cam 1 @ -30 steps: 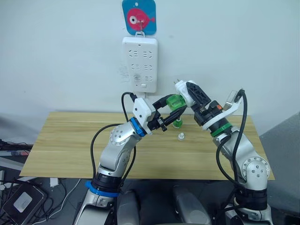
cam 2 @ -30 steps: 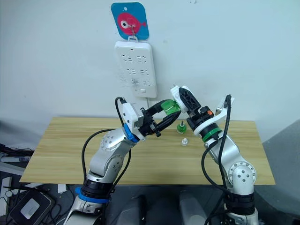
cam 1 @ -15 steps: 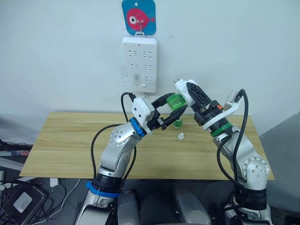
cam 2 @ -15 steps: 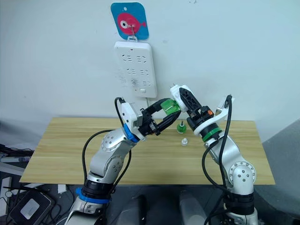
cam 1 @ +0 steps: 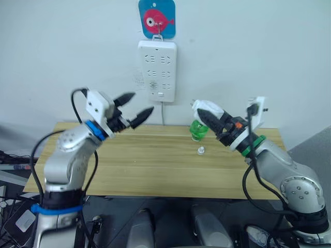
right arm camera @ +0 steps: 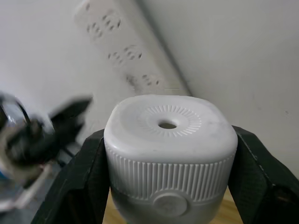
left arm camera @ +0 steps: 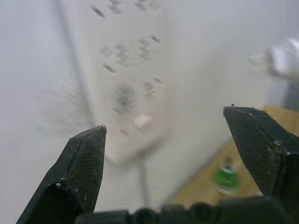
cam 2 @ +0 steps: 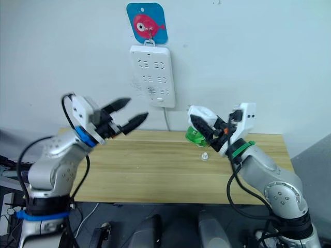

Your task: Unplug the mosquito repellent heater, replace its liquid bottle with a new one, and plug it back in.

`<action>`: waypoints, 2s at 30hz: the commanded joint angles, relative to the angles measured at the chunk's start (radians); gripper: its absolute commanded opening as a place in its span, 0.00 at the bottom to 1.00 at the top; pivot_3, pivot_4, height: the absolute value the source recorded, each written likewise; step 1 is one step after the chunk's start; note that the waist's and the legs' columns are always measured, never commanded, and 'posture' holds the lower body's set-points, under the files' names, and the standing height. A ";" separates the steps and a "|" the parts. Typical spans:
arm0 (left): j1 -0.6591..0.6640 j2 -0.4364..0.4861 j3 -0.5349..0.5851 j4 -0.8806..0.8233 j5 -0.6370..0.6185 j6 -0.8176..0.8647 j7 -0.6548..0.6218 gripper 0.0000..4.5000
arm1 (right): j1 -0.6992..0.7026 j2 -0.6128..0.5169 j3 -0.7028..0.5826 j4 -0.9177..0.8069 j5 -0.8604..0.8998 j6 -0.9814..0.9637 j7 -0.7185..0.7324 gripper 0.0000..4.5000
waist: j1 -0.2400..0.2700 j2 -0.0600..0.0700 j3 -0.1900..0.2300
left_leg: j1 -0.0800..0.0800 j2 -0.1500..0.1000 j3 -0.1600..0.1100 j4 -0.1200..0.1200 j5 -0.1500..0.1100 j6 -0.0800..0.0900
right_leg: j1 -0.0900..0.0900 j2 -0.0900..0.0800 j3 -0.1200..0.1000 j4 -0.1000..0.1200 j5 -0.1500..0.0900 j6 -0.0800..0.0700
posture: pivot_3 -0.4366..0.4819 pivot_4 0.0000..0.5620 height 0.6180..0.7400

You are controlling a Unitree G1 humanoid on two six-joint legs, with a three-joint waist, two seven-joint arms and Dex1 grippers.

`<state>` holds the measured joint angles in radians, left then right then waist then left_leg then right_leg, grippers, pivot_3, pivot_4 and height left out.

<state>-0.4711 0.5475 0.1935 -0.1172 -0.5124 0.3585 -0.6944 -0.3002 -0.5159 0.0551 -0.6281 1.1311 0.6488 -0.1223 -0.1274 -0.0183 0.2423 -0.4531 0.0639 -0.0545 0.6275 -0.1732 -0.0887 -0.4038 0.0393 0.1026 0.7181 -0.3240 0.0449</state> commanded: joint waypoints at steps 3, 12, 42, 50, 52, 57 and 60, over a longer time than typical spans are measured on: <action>-0.158 0.000 -0.031 0.228 0.094 -0.140 -0.049 0.99 | -0.039 -0.030 0.048 -0.069 -0.181 -0.007 0.115 0.66 | 0.001 0.000 0.000 | 0.000 0.000 0.000 0.000 0.000 0.000 | 0.000 0.000 0.000 0.000 0.000 0.000 | 0.28 0.40 0.82; -0.326 -0.015 -0.081 0.506 0.141 -0.229 -0.185 0.99 | -0.033 0.011 0.061 -0.112 -0.257 0.026 0.164 0.66 | -0.005 -0.001 0.000 | 0.000 0.000 0.000 -0.001 0.000 0.000 | 0.000 0.000 -0.001 0.000 0.001 -0.001 | 0.25 0.42 0.82; -0.501 -0.063 -0.134 0.704 0.203 -0.260 -0.375 0.31 | -0.261 0.148 0.129 0.019 -0.548 0.125 0.163 0.66 | -0.009 -0.001 0.001 | -0.001 0.000 -0.002 0.000 0.000 0.000 | 0.000 0.000 -0.003 0.001 0.001 -0.001 | 0.25 0.42 0.82; -0.493 -0.058 -0.131 0.691 0.204 -0.249 -0.367 0.31 | -0.298 0.232 0.188 0.122 -0.735 0.063 0.159 0.66 | -0.010 -0.001 0.001 | -0.001 0.000 -0.002 0.001 0.000 0.000 | 0.000 0.000 -0.002 0.001 0.001 -0.001 | 0.27 0.41 0.82; -0.489 -0.057 -0.130 0.688 0.204 -0.247 -0.366 0.31 | -0.293 0.252 0.186 0.135 -0.768 0.040 0.163 0.66 | -0.010 -0.001 0.001 | -0.001 0.000 -0.002 0.001 0.000 0.000 | 0.000 0.000 -0.002 0.001 0.001 -0.001 | 0.27 0.41 0.82; -0.485 -0.057 -0.129 0.683 0.202 -0.240 -0.363 0.31 | -0.289 0.293 0.176 0.170 -0.835 -0.008 0.171 0.66 | -0.010 -0.001 0.001 | -0.001 0.000 -0.002 0.001 0.000 0.000 | 0.000 0.000 -0.002 0.001 0.001 -0.002 | 0.28 0.40 0.82; -0.485 -0.056 -0.131 0.684 0.204 -0.242 -0.365 0.31 | -0.291 0.315 0.180 0.201 -0.863 -0.034 0.185 0.66 | -0.010 -0.001 0.001 | -0.001 0.000 -0.002 0.001 0.000 0.000 | 0.000 0.000 -0.002 0.001 0.003 -0.004 | 0.28 0.40 0.82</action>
<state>-0.9546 0.4739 0.0556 0.5905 -0.3323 0.1266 -1.0889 -0.5786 -0.2109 0.2526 -0.4088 0.2878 0.6522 0.0528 -0.1378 -0.0195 0.2434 -0.4539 0.0635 -0.0566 0.6284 -0.1730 -0.0887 -0.4034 0.0391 0.1002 0.7192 -0.3213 0.0411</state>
